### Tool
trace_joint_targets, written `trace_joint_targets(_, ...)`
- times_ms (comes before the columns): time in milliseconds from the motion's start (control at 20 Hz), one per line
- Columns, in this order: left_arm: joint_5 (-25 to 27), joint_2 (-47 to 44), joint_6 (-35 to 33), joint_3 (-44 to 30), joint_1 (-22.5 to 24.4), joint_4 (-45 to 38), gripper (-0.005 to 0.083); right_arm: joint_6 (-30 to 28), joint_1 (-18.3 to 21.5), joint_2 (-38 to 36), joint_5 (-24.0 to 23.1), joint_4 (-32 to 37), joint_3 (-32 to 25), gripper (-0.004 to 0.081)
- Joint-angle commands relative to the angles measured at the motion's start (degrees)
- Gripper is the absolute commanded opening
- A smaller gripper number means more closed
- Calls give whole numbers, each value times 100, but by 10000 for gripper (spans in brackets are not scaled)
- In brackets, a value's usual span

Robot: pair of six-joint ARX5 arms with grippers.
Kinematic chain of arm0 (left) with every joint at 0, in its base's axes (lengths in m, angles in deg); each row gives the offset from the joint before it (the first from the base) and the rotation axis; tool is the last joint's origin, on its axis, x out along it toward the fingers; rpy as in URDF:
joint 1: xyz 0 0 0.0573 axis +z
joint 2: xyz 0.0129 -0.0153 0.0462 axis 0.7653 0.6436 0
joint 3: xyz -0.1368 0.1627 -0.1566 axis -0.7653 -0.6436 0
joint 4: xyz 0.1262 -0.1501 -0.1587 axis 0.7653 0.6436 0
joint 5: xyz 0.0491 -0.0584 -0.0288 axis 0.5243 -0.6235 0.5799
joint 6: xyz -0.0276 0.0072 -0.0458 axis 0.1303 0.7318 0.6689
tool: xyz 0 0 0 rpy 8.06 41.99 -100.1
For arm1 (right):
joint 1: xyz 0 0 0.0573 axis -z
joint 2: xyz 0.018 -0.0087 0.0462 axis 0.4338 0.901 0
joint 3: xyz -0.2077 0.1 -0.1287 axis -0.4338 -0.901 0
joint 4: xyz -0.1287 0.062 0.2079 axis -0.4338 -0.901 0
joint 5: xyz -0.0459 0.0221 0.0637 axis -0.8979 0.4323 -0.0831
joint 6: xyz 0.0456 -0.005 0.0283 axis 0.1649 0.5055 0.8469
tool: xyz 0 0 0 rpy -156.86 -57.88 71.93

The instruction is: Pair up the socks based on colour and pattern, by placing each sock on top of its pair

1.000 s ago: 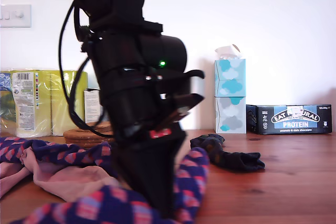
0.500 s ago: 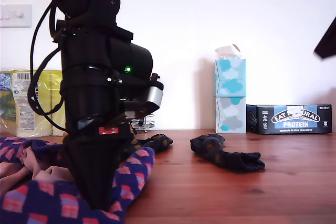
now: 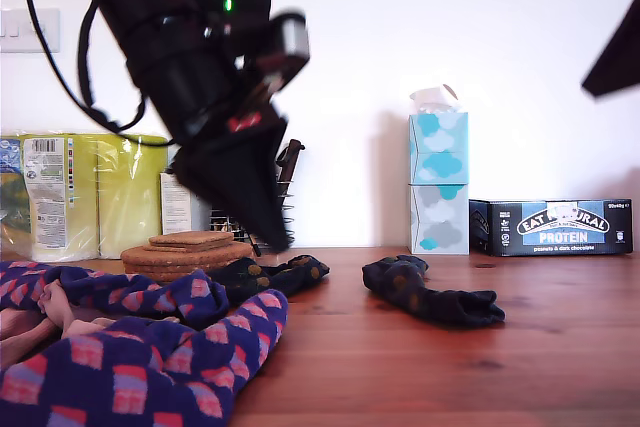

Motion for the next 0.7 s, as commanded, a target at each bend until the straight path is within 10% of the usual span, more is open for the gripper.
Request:
trace_joint_targets(0, -87, 256, -20, -83, 7, -186, -22, 22, -33, -120, -52, -114, 48, -13)
trace_joint_targets(300, -249, 245, -28, -83, 2, -94, -22, -498, -55, 396, -1014, 396, 48, -13)
trace_joint_targets(650, -433, -691, -103, -240, 2, 341, -22, -2253, -278, 2371, -1106, 514, 649, -13)
